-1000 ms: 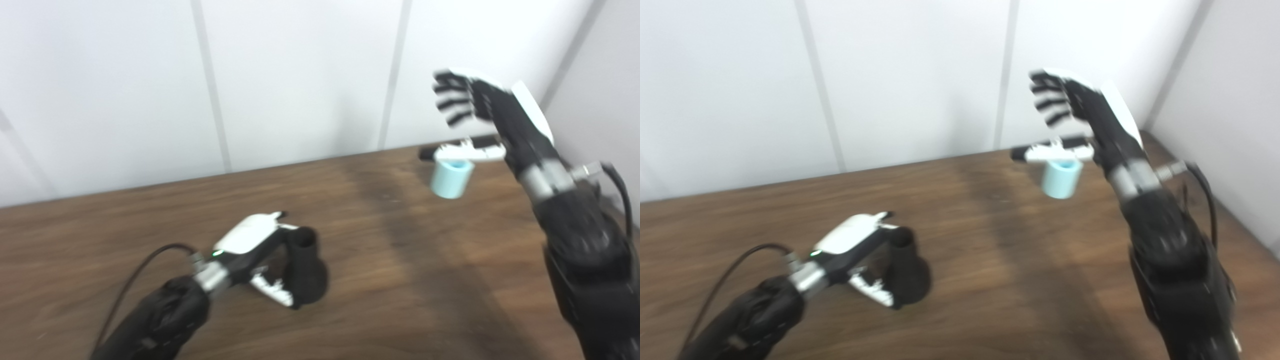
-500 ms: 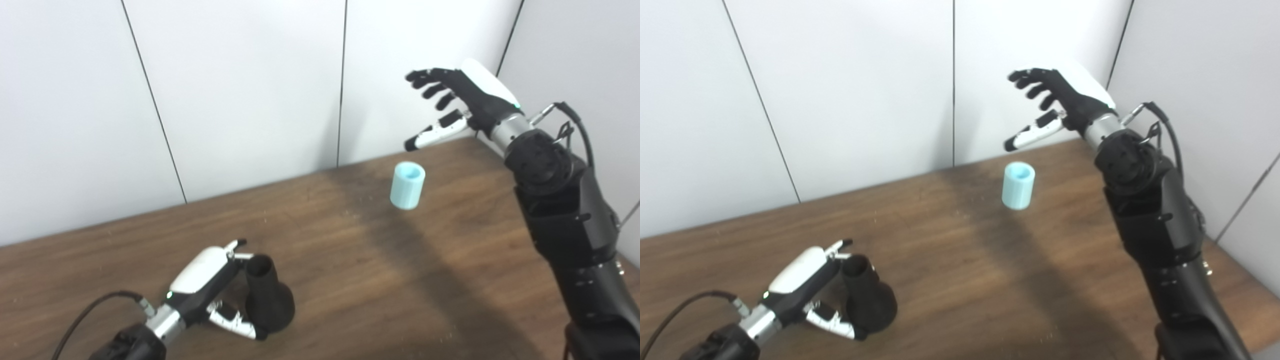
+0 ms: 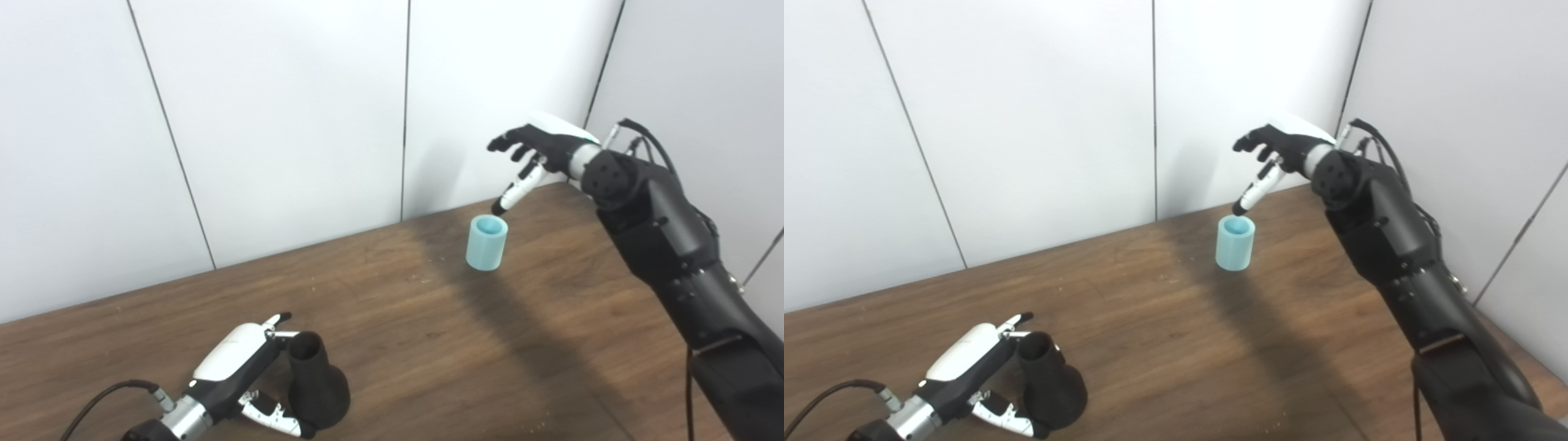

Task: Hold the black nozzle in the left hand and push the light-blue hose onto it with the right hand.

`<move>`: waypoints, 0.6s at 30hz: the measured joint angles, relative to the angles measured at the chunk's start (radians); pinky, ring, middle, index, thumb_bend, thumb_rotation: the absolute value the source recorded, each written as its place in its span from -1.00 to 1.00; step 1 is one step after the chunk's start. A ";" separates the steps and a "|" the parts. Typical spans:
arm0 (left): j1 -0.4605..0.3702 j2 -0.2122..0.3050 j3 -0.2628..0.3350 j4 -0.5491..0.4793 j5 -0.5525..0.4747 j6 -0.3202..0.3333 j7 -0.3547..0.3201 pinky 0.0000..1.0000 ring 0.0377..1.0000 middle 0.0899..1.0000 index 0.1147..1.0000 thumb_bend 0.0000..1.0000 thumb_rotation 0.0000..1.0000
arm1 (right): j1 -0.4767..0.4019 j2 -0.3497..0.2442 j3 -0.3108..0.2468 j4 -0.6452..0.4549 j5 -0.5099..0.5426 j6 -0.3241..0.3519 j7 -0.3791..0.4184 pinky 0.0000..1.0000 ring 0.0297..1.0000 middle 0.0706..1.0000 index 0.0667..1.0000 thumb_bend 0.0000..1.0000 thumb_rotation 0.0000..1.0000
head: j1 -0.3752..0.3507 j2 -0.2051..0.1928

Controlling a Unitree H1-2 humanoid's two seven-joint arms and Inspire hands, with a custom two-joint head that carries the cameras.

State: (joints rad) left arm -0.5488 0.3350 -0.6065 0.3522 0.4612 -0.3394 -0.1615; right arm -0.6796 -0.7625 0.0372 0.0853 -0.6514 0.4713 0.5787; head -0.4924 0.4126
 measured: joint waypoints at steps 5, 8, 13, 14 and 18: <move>0.000 0.000 0.000 0.000 0.000 0.000 0.000 1.00 0.17 -0.16 -0.16 0.05 -1.00 | -0.012 -0.008 0.073 0.061 -0.008 -0.002 0.013 0.53 0.71 0.67 0.60 0.83 -0.63 | 0.006 0.000; 0.000 0.000 0.000 0.000 0.000 0.000 0.000 1.00 0.17 -0.16 -0.16 0.05 -1.00 | -0.012 -0.014 0.108 0.091 -0.013 -0.002 0.024 0.58 0.74 0.68 0.62 0.85 -0.62 | 0.009 0.000; 0.000 0.001 0.000 0.000 0.000 -0.001 0.000 1.00 0.17 -0.16 -0.16 0.05 -1.00 | -0.014 -0.015 0.128 0.109 -0.014 -0.002 0.025 0.60 0.77 0.69 0.63 0.88 -0.61 | 0.011 0.006; 0.000 0.002 0.000 0.000 0.000 -0.001 0.000 1.00 0.17 -0.16 -0.16 0.05 -1.00 | -0.016 -0.015 0.132 0.118 -0.014 -0.002 0.025 0.60 0.77 0.69 0.63 0.88 -0.61 | 0.011 0.006; 0.000 0.003 0.000 -0.002 0.000 -0.001 0.000 1.00 0.17 -0.16 -0.16 0.05 -1.00 | -0.018 -0.015 0.152 0.139 -0.015 -0.002 0.025 0.66 0.79 0.71 0.64 0.88 -0.59 | 0.012 0.009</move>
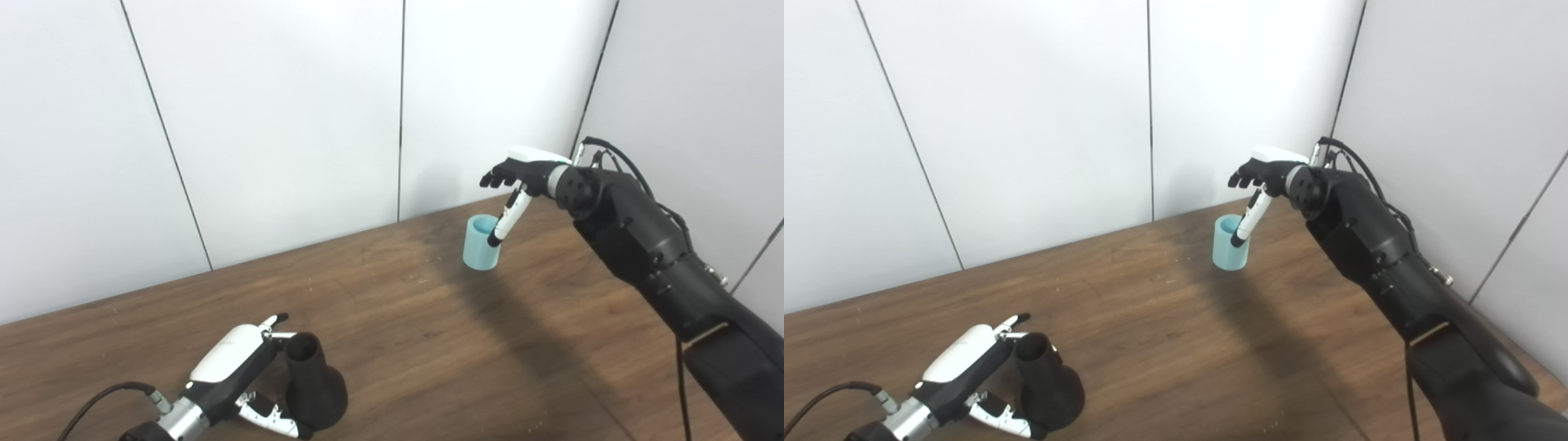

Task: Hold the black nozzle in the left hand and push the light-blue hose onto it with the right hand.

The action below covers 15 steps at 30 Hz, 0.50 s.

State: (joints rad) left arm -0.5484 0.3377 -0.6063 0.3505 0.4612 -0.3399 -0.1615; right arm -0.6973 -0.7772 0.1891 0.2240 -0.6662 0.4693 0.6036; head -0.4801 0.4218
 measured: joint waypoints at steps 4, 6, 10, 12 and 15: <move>0.000 0.001 0.000 -0.002 0.000 0.000 0.000 1.00 0.17 -0.16 -0.16 0.05 -1.00 | 0.000 0.002 0.032 0.012 -0.003 0.000 0.001 0.63 0.78 0.72 0.63 0.88 -0.59 | -0.002 0.003; 0.000 0.001 0.000 -0.003 -0.001 0.000 0.000 1.00 0.17 -0.16 -0.16 0.05 -1.00 | 0.000 0.002 0.044 0.012 -0.004 0.000 0.002 0.61 0.76 0.72 0.63 0.89 -0.58 | 0.000 0.006; 0.002 0.002 0.001 -0.004 -0.009 0.000 0.000 1.00 0.17 -0.16 -0.16 0.05 -1.00 | 0.001 0.002 0.062 0.012 -0.011 -0.002 0.001 0.61 0.74 0.71 0.63 0.89 -0.58 | 0.000 0.009; 0.002 0.003 0.001 -0.004 -0.012 0.000 0.000 1.00 0.17 -0.16 -0.16 0.05 -1.00 | 0.004 0.002 0.064 0.014 -0.012 -0.005 -0.005 0.61 0.74 0.71 0.63 0.89 -0.58 | 0.000 0.009; 0.002 0.005 0.001 -0.004 -0.015 0.000 -0.001 1.00 0.17 -0.16 -0.16 0.05 -1.00 | 0.004 0.005 0.063 0.037 -0.011 -0.007 -0.016 0.65 0.77 0.72 0.63 0.87 -0.60 | 0.002 0.015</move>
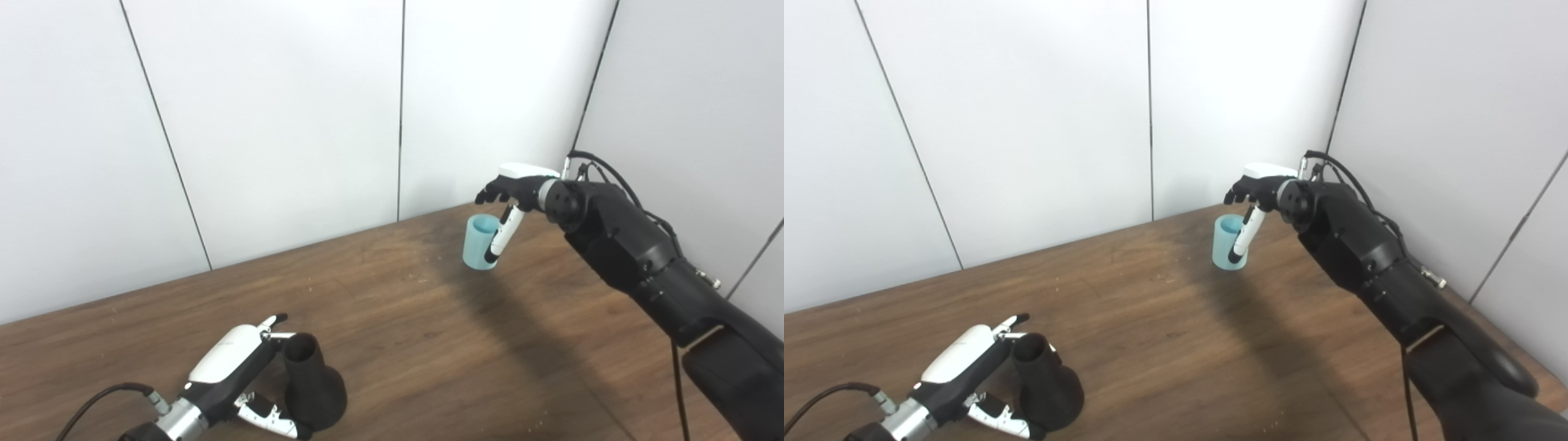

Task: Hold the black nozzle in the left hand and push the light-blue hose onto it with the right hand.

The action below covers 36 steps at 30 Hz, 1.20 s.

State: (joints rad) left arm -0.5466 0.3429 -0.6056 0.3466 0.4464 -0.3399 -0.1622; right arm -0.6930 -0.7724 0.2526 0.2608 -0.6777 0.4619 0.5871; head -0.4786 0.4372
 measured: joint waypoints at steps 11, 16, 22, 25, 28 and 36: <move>0.003 0.008 -0.001 -0.006 -0.013 0.000 -0.002 1.00 0.17 -0.16 -0.16 0.05 -1.00 | 0.026 0.041 0.000 0.061 0.013 -0.004 -0.035 0.64 0.69 0.66 0.61 0.86 -0.64 | 0.015 0.012; 0.007 0.015 0.000 -0.018 -0.017 0.000 -0.005 1.00 0.17 -0.16 -0.16 0.05 -1.00 | 0.028 0.052 -0.001 0.075 0.019 -0.028 -0.078 0.40 0.50 0.53 0.57 0.86 -0.67 | 0.018 0.023; 0.014 0.026 0.000 -0.037 -0.022 0.004 -0.012 1.00 0.18 -0.17 -0.15 0.05 -1.00 | 0.041 0.066 -0.004 0.099 0.027 -0.052 -0.128 0.31 0.42 0.48 0.55 0.86 -0.70 | 0.020 0.028; 0.016 0.030 0.000 -0.044 -0.022 0.008 -0.018 1.00 0.18 -0.16 -0.16 0.05 -1.00 | 0.047 0.071 -0.005 0.109 0.028 -0.063 -0.161 0.26 0.39 0.47 0.54 0.85 -0.74 | 0.023 0.031; 0.016 0.031 0.000 -0.045 -0.023 0.009 -0.019 1.00 0.18 -0.15 -0.16 0.05 -1.00 | 0.048 0.078 -0.004 0.118 0.028 -0.067 -0.181 0.24 0.38 0.46 0.54 0.85 -0.73 | 0.023 0.031; 0.018 0.032 0.001 -0.047 -0.024 0.009 -0.022 1.00 0.18 -0.16 -0.15 0.05 -1.00 | 0.048 0.092 -0.003 0.128 0.027 -0.082 -0.221 0.02 0.20 0.28 0.42 0.81 -0.83 | 0.021 0.037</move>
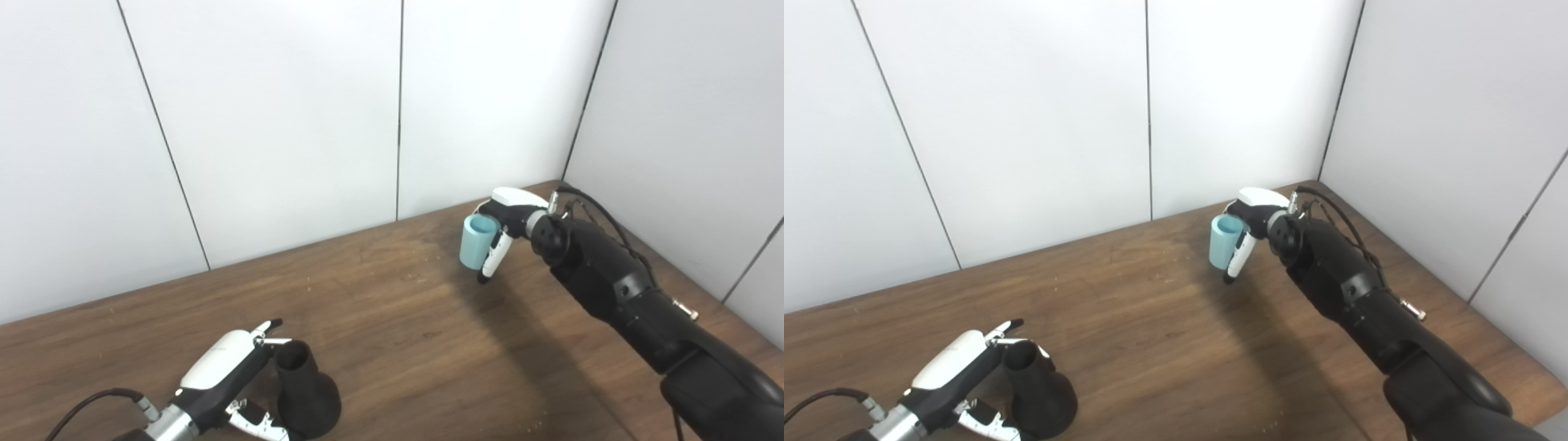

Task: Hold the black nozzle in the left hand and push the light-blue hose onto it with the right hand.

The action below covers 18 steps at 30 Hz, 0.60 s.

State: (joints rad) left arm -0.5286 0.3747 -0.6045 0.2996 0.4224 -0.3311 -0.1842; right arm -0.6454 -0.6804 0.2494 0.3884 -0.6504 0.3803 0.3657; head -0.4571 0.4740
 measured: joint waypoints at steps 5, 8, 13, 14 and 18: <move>0.001 0.001 0.000 0.000 -0.001 0.000 0.000 1.00 0.18 -0.17 -0.15 0.05 -1.00 | 0.000 0.004 -0.002 0.006 -0.001 -0.034 -0.056 -0.15 0.01 0.07 0.24 0.66 -0.92 | -0.002 0.000; 0.001 0.001 0.000 0.000 -0.002 0.000 0.000 1.00 0.18 -0.17 -0.15 0.05 -1.00 | 0.000 0.009 -0.008 0.011 -0.001 -0.052 -0.102 -0.14 0.01 0.03 0.16 0.59 -0.96 | -0.002 0.000; 0.001 0.002 0.000 0.000 -0.006 0.000 0.000 1.00 0.18 -0.17 -0.15 0.05 -1.00 | 0.000 0.012 -0.009 0.014 -0.002 -0.073 -0.134 -0.13 0.01 0.03 0.15 0.58 -0.96 | -0.003 0.005; 0.001 0.002 0.000 0.000 -0.006 0.000 0.000 1.00 0.18 -0.17 -0.15 0.05 -1.00 | 0.000 0.012 -0.008 0.014 -0.002 -0.073 -0.134 -0.13 0.02 0.03 0.15 0.58 -0.95 | -0.003 0.005; 0.001 0.002 0.000 0.000 -0.007 0.000 -0.001 1.00 0.18 -0.17 -0.15 0.05 -1.00 | 0.001 0.013 -0.008 0.013 -0.006 -0.073 -0.134 -0.15 -0.02 -0.07 0.15 0.25 -0.99 | -0.005 0.012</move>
State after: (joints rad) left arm -0.5275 0.3770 -0.6043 0.2994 0.4158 -0.3313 -0.1849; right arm -0.6449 -0.6677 0.2416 0.4016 -0.6563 0.3070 0.2313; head -0.4617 0.4863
